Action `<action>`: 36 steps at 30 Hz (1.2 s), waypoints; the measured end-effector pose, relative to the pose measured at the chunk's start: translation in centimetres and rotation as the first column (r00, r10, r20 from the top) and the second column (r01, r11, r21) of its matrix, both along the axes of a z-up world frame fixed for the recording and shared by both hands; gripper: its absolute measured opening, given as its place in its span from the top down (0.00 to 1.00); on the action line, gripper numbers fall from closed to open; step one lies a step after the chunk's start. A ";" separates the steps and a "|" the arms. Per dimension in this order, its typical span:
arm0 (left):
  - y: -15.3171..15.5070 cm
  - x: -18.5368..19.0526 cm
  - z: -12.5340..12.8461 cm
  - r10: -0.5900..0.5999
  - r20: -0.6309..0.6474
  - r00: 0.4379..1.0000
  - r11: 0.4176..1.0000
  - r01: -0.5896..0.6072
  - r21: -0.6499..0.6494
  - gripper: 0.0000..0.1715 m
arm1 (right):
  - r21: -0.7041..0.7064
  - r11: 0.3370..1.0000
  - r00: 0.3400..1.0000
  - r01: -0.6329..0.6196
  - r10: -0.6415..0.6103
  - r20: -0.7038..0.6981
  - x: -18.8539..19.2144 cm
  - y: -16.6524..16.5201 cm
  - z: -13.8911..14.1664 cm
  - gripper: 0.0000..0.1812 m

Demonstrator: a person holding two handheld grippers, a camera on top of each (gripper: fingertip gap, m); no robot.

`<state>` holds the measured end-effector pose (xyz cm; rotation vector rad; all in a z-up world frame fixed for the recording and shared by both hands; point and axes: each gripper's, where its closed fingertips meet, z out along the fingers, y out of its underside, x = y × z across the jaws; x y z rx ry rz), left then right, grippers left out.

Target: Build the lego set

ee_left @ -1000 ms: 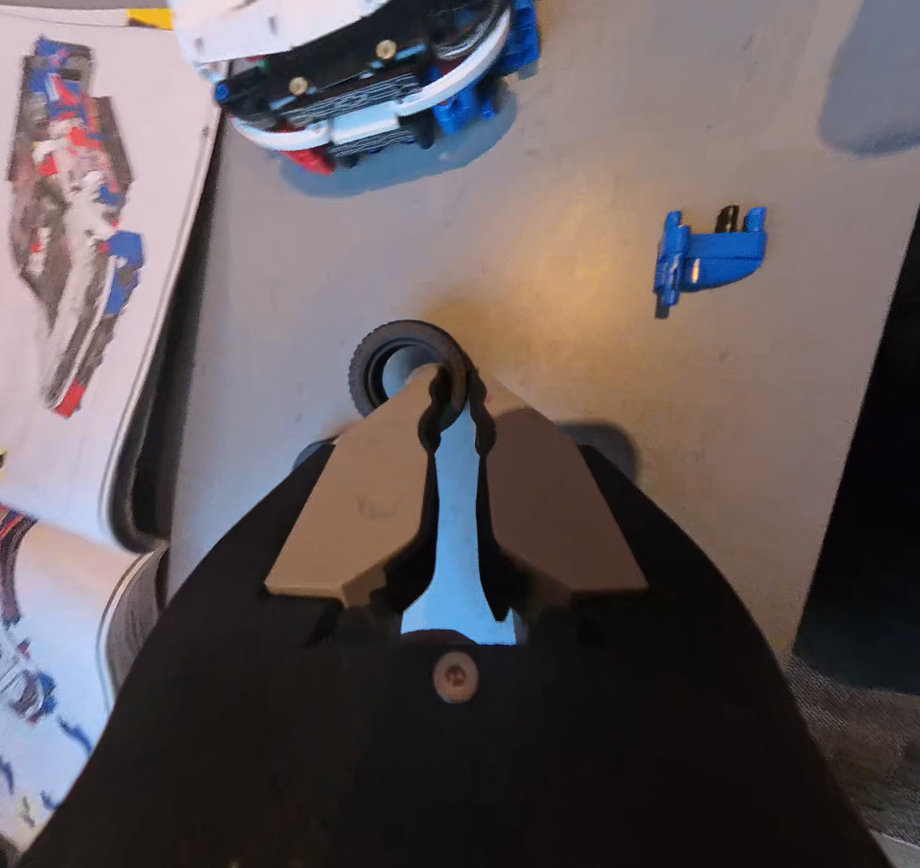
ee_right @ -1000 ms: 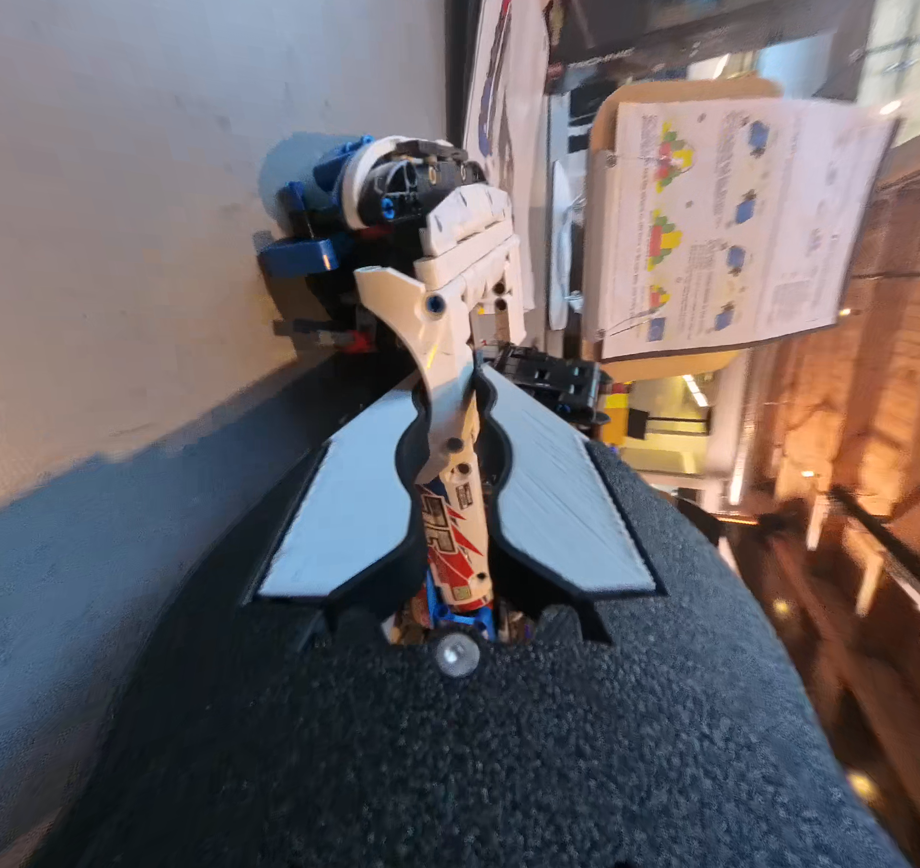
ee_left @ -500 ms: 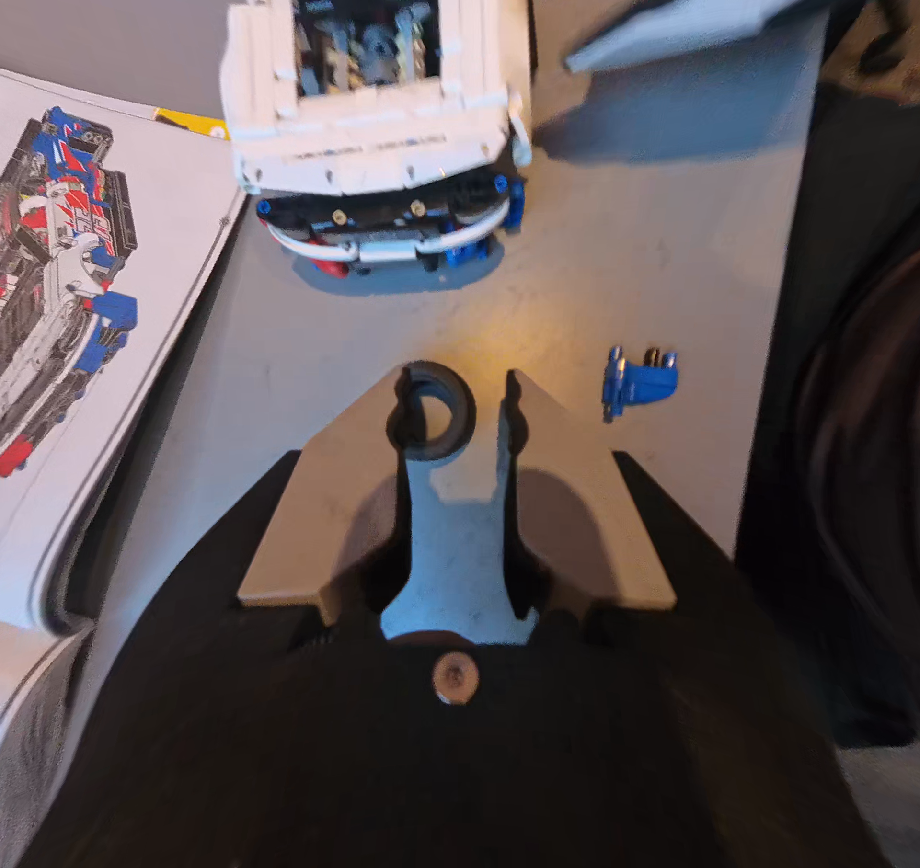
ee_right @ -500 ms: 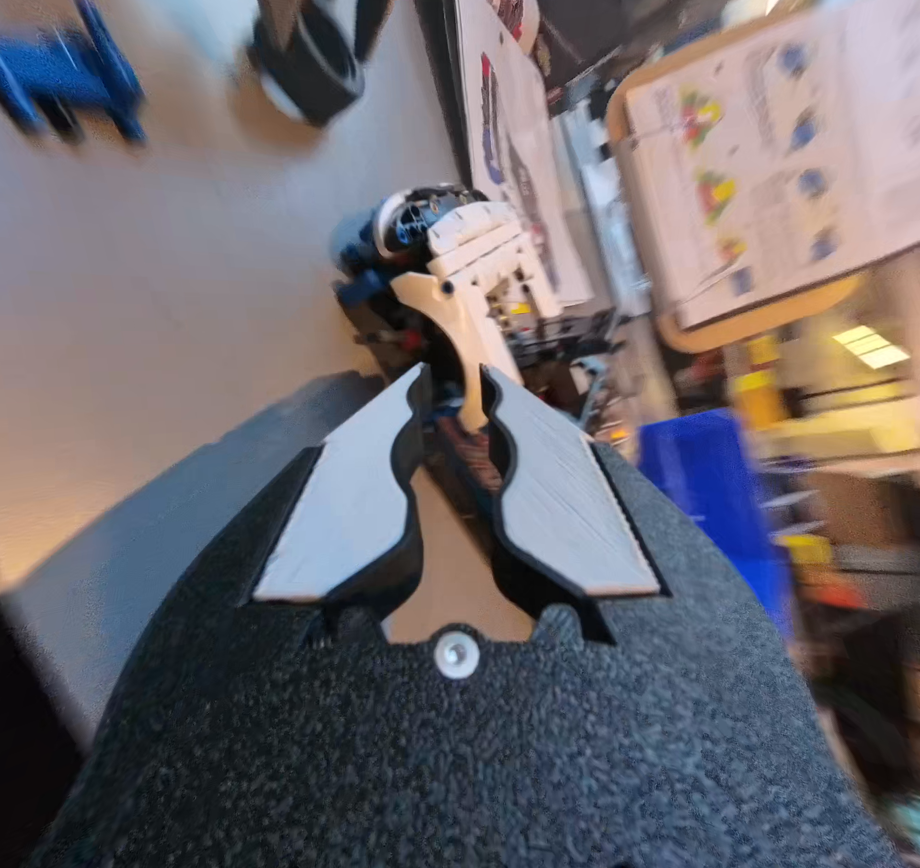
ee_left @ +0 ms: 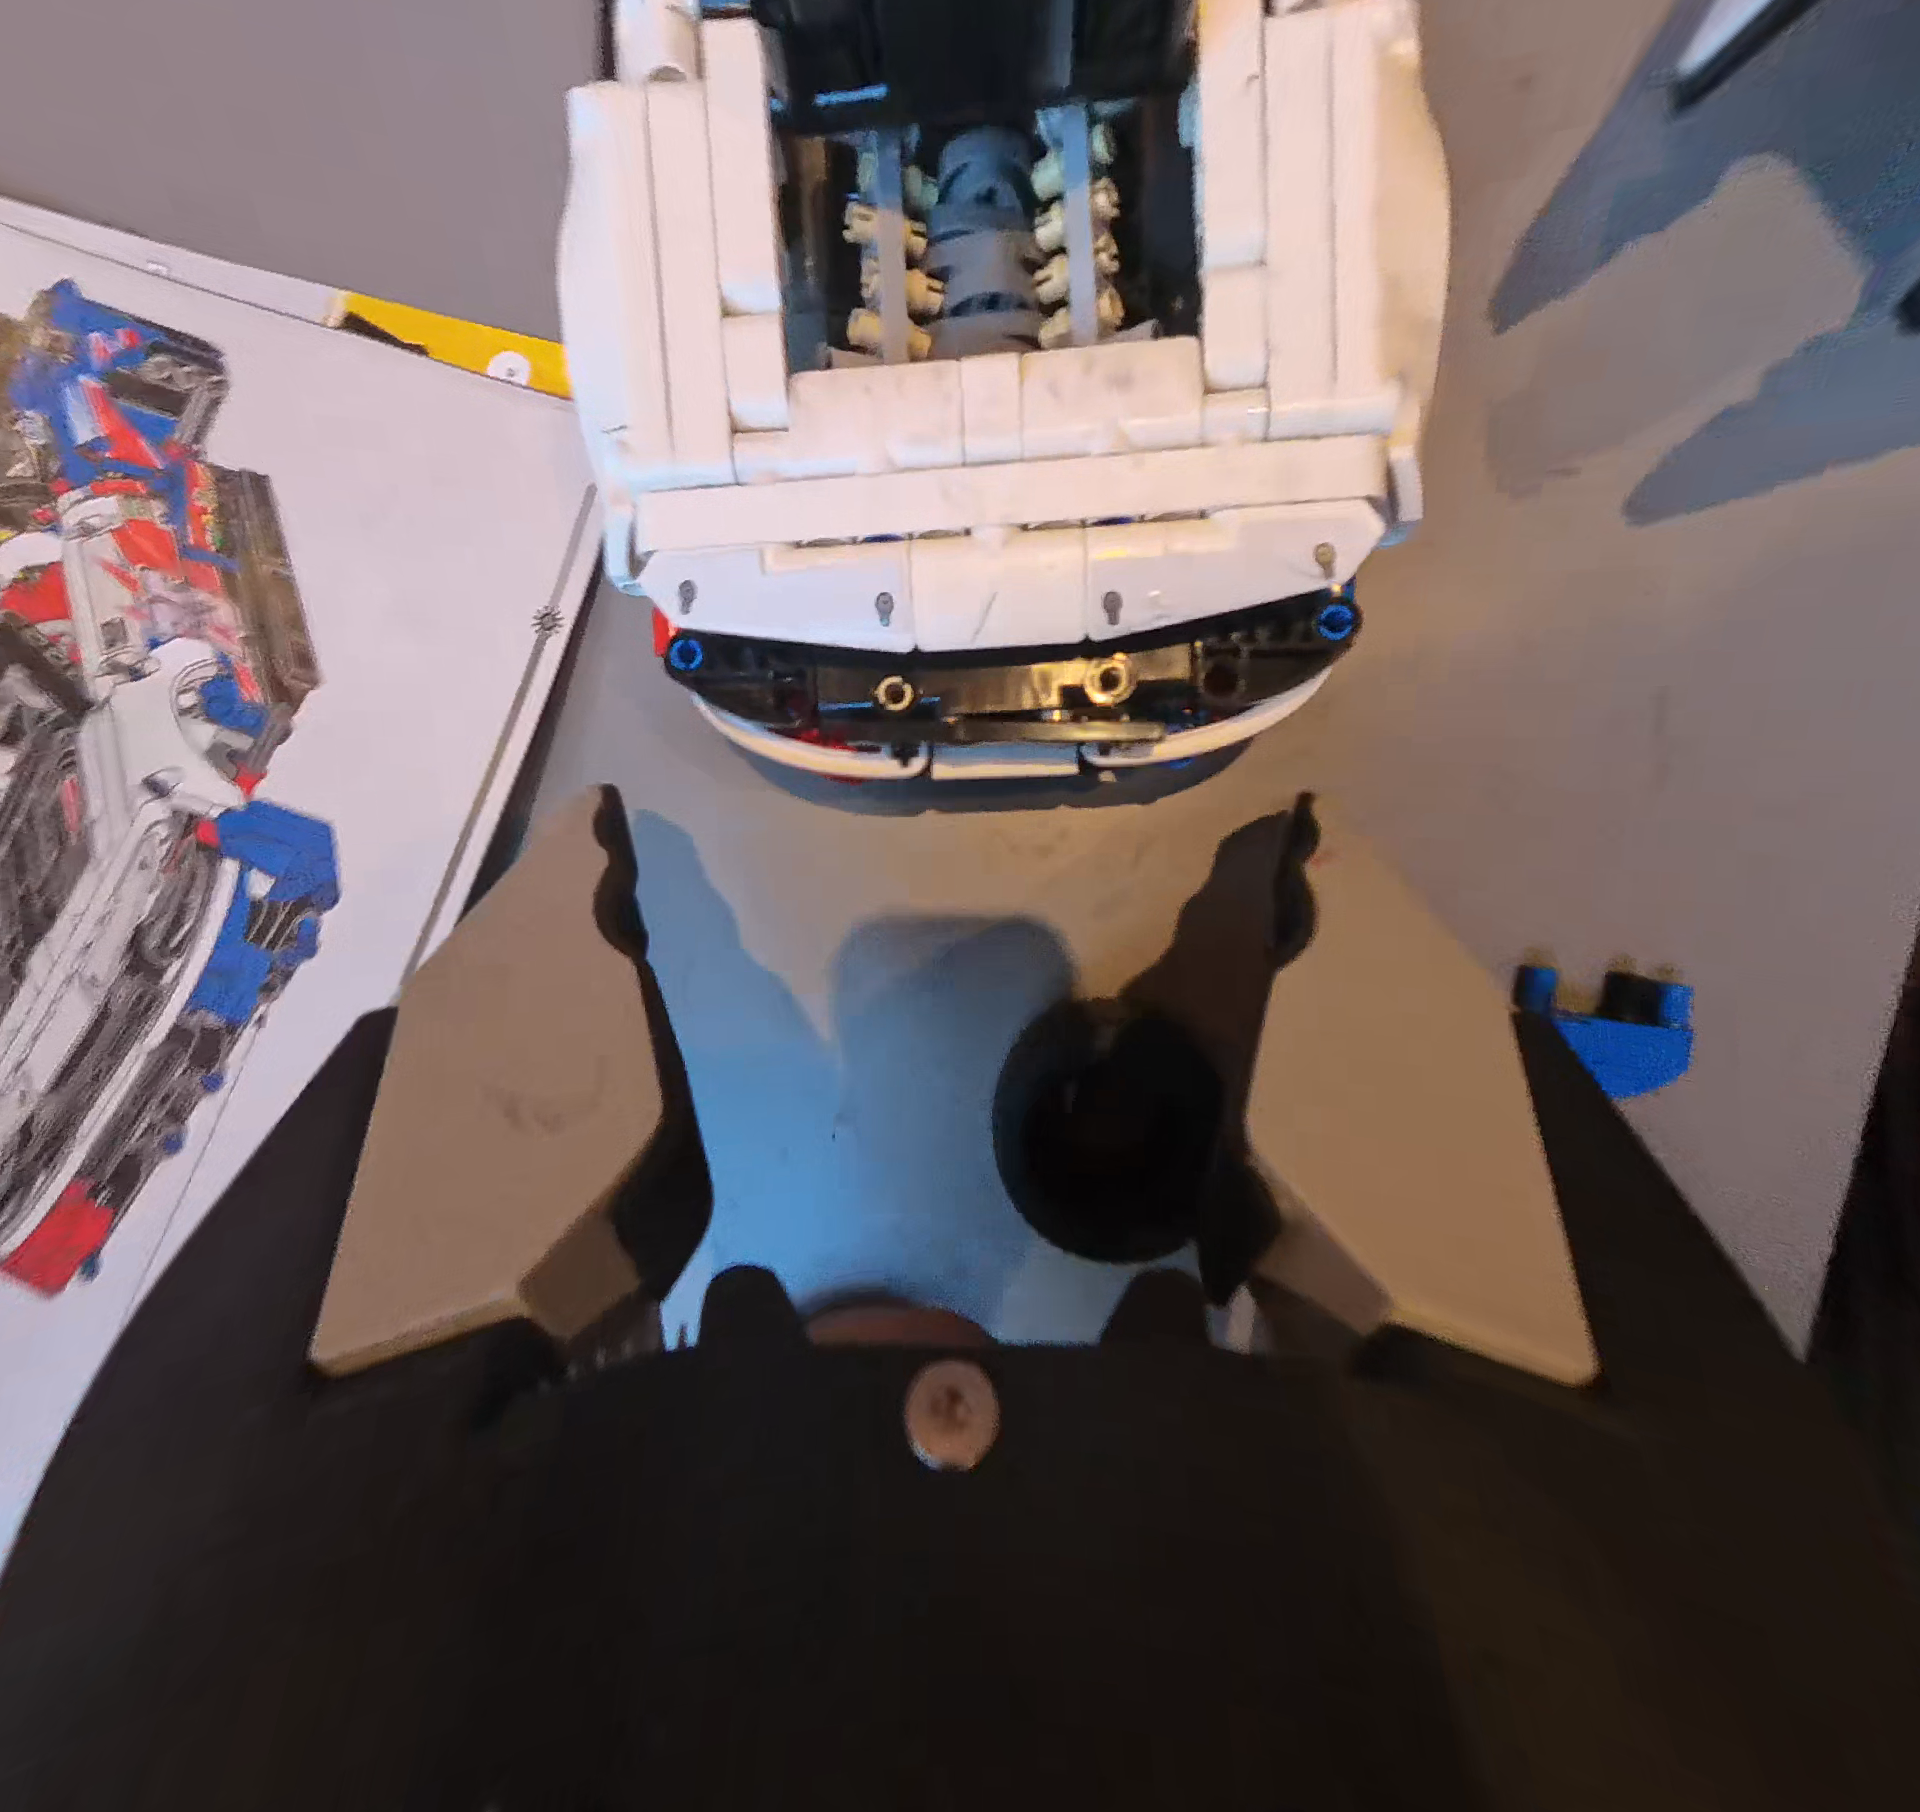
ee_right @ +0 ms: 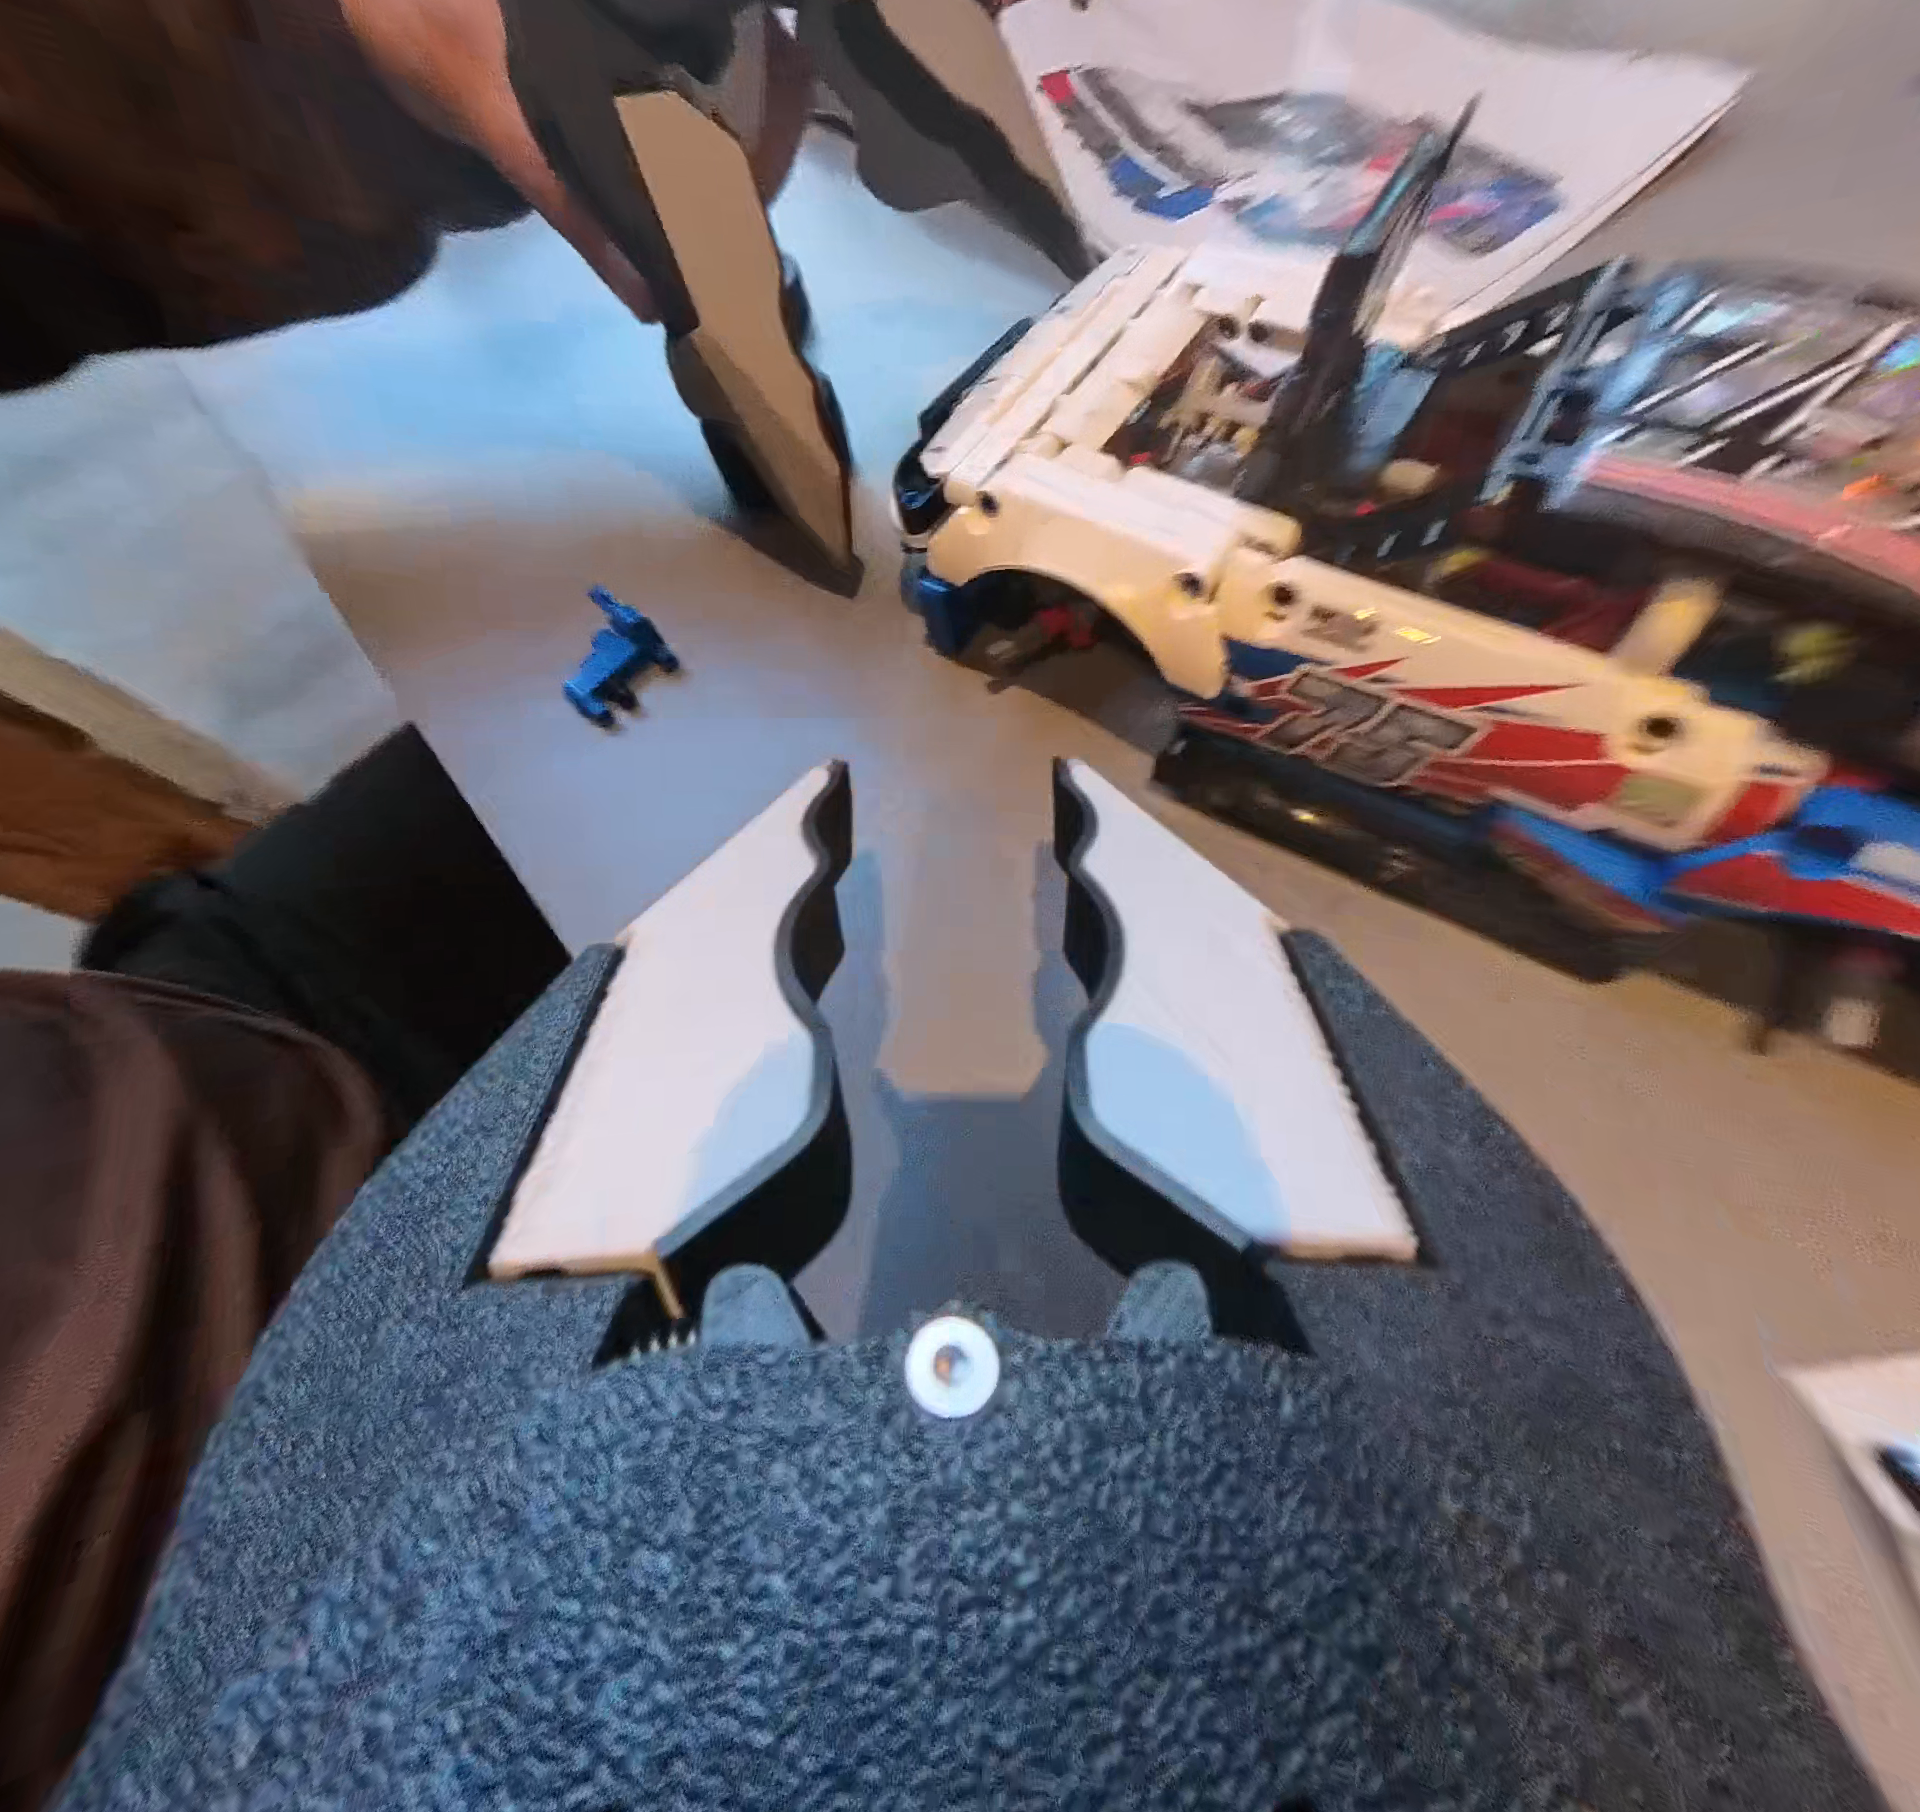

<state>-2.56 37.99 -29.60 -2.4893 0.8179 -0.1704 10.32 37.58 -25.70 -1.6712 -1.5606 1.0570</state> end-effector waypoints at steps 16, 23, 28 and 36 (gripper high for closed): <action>0.0 3.5 -0.8 -0.100 0.050 0.994 0.995 0.101 -0.011 0.49 | -0.180 0.968 0.985 0.172 -0.171 0.023 0.2 1.5 -0.6 0.83; -0.2 4.2 -0.9 -0.137 0.072 0.988 0.991 0.136 0.019 0.46 | -0.119 0.976 0.983 0.182 -0.177 0.051 -0.9 2.0 -1.2 0.91; -0.9 4.6 -0.8 -0.156 0.096 0.983 0.988 0.155 0.020 0.43 | -0.073 0.979 0.980 0.190 -0.185 0.076 0.7 2.7 -1.3 0.85; 0.4 3.4 0.0 -0.153 0.262 0.953 0.988 0.151 0.029 0.45 | -0.161 0.975 0.984 0.153 -0.134 0.121 3.3 2.0 -2.4 0.81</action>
